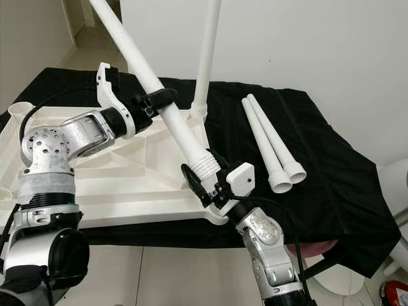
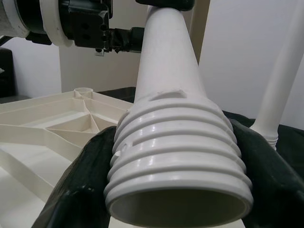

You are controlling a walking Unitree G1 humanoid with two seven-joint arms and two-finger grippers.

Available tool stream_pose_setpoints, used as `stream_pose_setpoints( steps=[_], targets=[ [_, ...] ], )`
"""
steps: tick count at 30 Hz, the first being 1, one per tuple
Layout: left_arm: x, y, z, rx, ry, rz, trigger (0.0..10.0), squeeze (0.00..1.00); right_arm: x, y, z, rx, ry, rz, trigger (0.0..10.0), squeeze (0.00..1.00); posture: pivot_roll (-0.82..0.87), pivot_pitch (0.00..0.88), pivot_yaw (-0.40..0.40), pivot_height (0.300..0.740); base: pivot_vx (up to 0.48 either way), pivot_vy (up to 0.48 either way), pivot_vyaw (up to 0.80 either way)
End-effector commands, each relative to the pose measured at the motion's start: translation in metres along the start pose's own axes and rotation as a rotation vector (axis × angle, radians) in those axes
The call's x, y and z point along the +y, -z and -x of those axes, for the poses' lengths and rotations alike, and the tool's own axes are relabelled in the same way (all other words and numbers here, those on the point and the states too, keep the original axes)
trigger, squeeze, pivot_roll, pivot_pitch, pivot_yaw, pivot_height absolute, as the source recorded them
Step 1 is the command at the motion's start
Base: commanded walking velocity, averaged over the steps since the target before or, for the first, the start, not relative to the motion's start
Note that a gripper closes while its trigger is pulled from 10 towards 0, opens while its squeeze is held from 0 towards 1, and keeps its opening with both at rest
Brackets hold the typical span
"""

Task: Building children table

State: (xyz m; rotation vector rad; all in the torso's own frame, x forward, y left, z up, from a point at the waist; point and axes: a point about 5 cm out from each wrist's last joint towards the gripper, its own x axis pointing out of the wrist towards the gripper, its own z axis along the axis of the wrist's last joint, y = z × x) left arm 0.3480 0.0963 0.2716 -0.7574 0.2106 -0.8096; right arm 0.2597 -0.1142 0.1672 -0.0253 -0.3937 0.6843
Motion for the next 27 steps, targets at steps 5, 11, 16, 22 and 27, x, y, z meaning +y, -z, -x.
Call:
stream_pose_setpoints(
  steps=[5, 11, 16, 22, 27],
  targets=[
    [-0.013, 0.003, -0.007, 0.049, 0.072, 0.003, 0.0, 0.0, 0.005, 0.001, -0.004, 0.008, -0.046, -0.004, 10.0, 0.0, -0.02, 0.0, -0.065, 0.74, 0.0, 0.0, 0.0],
    [-0.012, -0.001, -0.006, 0.044, 0.064, -0.001, 0.0, 0.0, 0.006, 0.003, -0.004, 0.025, -0.047, -0.034, 10.0, 0.82, -0.02, 0.0, -0.064, 0.74, 0.0, 0.0, 0.0],
    [-0.01, -0.003, -0.006, 0.038, 0.044, -0.02, 10.0, 0.0, 0.005, 0.005, -0.004, 0.036, -0.032, -0.085, 10.0, 1.0, -0.02, 0.0, -0.064, 0.74, 0.0, 0.0, 0.0],
    [-0.008, -0.009, -0.007, -0.005, 0.007, -0.078, 10.0, 0.0, 0.003, 0.007, -0.003, 0.046, -0.006, -0.107, 10.0, 1.0, -0.02, 0.0, -0.067, 0.74, 0.0, 0.0, 0.0],
    [-0.006, -0.019, -0.005, -0.059, -0.033, -0.168, 10.0, 0.0, -0.012, 0.017, -0.004, 0.145, 0.116, -0.044, 10.0, 0.0, -0.02, 0.0, -0.076, 0.74, 0.0, 0.0, 0.0]
  ],
)
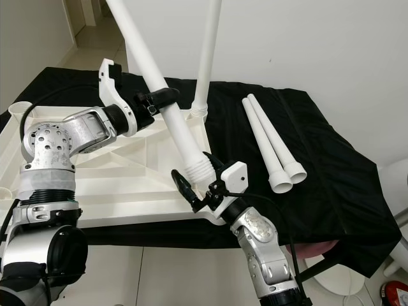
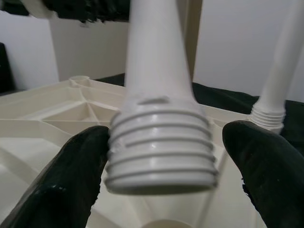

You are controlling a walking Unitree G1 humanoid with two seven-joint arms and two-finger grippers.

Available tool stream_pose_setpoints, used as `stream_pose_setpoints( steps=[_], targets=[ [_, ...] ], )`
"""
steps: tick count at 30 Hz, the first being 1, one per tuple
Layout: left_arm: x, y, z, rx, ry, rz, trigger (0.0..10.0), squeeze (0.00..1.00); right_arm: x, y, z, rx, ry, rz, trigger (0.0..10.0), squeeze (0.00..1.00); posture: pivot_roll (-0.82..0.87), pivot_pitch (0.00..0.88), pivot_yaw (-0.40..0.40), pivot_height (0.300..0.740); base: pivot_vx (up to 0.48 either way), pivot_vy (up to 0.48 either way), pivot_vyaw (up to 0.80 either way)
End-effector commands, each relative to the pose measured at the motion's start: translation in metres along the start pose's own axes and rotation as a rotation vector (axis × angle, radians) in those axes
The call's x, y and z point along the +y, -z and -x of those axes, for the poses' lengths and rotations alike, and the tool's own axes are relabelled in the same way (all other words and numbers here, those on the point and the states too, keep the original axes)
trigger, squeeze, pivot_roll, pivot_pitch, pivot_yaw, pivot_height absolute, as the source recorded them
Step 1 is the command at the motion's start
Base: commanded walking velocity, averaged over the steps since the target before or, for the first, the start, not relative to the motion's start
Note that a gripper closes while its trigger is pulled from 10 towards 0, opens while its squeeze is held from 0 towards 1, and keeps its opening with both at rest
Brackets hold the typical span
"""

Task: Building children table

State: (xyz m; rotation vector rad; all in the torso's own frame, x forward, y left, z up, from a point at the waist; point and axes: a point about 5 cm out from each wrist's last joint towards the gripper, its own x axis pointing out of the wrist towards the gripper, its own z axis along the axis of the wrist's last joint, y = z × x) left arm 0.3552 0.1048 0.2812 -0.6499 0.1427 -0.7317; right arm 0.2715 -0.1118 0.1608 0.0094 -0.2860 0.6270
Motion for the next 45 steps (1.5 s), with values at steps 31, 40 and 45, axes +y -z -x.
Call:
stream_pose_setpoints(
  steps=[31, 40, 45],
  targets=[
    [-0.015, 0.011, -0.016, -0.146, -0.122, -0.463, 10.0, 0.0, -0.009, 0.018, -0.027, 0.233, 0.096, 0.049, 10.0, 0.0, 0.0, 0.0, -0.121, 0.74, 0.0, 0.0, 0.0],
    [-0.023, 0.023, -0.023, -0.145, -0.098, -0.559, 10.0, 0.0, -0.003, 0.019, -0.041, 0.237, 0.072, 0.016, 10.0, 1.0, 0.0, 0.0, -0.133, 0.74, 0.0, 0.0, 0.0],
    [-0.031, 0.027, -0.027, -0.156, -0.087, -0.571, 10.0, 0.0, -0.003, 0.015, -0.048, 0.219, 0.074, 0.035, 10.0, 1.0, 0.0, 0.0, -0.131, 0.74, 0.0, 0.0, 0.0]
  ],
)
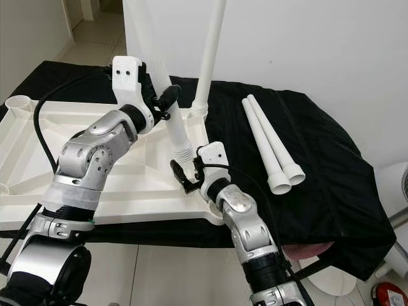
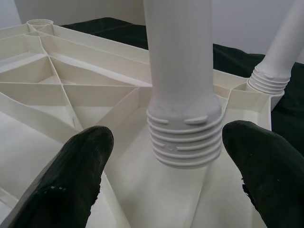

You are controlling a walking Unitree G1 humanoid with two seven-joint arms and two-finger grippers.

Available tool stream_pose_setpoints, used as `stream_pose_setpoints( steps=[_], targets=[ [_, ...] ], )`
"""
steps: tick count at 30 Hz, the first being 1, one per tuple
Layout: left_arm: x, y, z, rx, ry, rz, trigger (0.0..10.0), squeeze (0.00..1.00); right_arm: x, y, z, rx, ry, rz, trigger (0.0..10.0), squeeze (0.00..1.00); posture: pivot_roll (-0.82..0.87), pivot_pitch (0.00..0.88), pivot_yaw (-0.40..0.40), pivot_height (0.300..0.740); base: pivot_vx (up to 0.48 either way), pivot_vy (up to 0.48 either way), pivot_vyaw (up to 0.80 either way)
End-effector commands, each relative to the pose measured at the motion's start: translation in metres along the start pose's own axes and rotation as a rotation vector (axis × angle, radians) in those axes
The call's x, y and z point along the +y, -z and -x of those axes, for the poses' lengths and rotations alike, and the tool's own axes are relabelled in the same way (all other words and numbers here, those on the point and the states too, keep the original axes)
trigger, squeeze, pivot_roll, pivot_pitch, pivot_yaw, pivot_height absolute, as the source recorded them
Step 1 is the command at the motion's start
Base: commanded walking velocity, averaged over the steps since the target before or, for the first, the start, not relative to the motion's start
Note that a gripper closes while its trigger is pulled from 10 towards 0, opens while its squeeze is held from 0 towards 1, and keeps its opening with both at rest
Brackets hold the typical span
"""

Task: Building children table

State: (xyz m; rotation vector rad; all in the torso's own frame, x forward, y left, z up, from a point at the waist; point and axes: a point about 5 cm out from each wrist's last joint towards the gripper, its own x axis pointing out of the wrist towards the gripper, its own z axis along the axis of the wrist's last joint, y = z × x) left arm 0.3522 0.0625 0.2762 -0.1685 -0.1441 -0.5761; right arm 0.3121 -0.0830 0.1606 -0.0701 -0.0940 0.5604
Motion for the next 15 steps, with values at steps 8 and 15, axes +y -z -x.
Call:
stream_pose_setpoints(
  steps=[8, 15],
  targets=[
    [-0.022, 0.002, -0.003, -0.03, 0.025, -0.061, 10.0, 0.0, -0.01, -0.008, -0.015, -0.001, 0.093, 0.077, 10.0, 0.0, 0.01, 0.0, -0.129, 0.74, 0.0, 0.0, 0.0],
    [-0.037, 0.008, -0.002, -0.028, 0.053, -0.081, 10.0, 0.0, -0.016, -0.012, -0.025, -0.001, 0.136, 0.089, 10.0, 0.0, 0.02, 0.0, -0.131, 0.74, 0.0, 0.0, 0.0]
  ],
)
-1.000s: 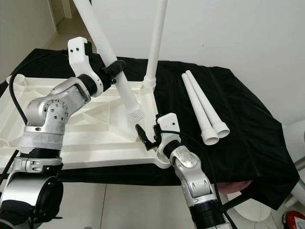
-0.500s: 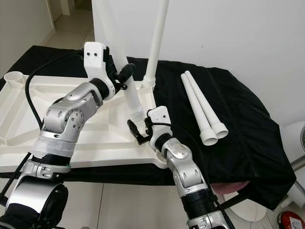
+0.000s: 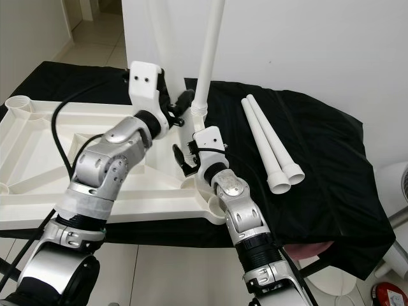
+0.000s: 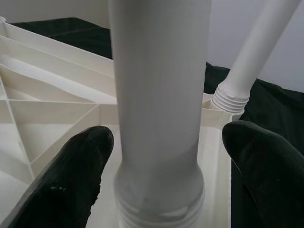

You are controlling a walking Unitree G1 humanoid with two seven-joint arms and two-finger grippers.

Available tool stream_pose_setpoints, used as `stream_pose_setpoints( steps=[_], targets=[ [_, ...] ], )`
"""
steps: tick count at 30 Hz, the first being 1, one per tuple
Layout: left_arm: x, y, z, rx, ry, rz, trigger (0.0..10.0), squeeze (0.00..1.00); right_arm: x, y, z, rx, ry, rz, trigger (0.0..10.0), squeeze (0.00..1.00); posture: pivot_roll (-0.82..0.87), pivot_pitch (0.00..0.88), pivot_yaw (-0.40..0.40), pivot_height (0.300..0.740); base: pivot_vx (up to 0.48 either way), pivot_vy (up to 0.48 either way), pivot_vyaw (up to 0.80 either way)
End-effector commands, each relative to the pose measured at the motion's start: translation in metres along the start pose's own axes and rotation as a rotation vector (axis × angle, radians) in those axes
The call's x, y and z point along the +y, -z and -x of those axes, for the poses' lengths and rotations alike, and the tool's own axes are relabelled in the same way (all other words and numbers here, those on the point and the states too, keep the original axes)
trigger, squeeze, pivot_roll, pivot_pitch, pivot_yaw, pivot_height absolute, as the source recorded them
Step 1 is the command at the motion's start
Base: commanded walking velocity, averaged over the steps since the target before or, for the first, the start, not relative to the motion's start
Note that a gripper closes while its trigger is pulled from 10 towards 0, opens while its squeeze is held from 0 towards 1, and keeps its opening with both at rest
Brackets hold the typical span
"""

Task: Building children table

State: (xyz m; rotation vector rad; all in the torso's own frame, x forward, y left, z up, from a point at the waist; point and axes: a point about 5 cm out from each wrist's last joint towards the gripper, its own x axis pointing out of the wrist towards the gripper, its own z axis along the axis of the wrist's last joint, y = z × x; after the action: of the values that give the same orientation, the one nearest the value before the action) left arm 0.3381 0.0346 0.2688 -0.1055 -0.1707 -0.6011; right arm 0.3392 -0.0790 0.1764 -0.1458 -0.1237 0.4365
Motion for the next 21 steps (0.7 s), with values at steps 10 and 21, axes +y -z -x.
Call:
stream_pose_setpoints(
  steps=[10, 21],
  targets=[
    [-0.025, 0.002, -0.002, -0.013, 0.058, -0.044, 10.0, 0.0, -0.005, -0.004, -0.011, -0.004, 0.028, 0.033, 10.0, 0.0, 0.02, 0.0, -0.132, 0.74, 0.0, 0.0, 0.0],
    [-0.034, -0.001, -0.003, -0.025, 0.075, -0.034, 10.0, 0.0, -0.003, -0.001, -0.013, 0.005, 0.026, 0.02, 10.0, 0.0, 0.02, 0.0, -0.135, 0.74, 0.0, 0.0, 0.0]
  ],
)
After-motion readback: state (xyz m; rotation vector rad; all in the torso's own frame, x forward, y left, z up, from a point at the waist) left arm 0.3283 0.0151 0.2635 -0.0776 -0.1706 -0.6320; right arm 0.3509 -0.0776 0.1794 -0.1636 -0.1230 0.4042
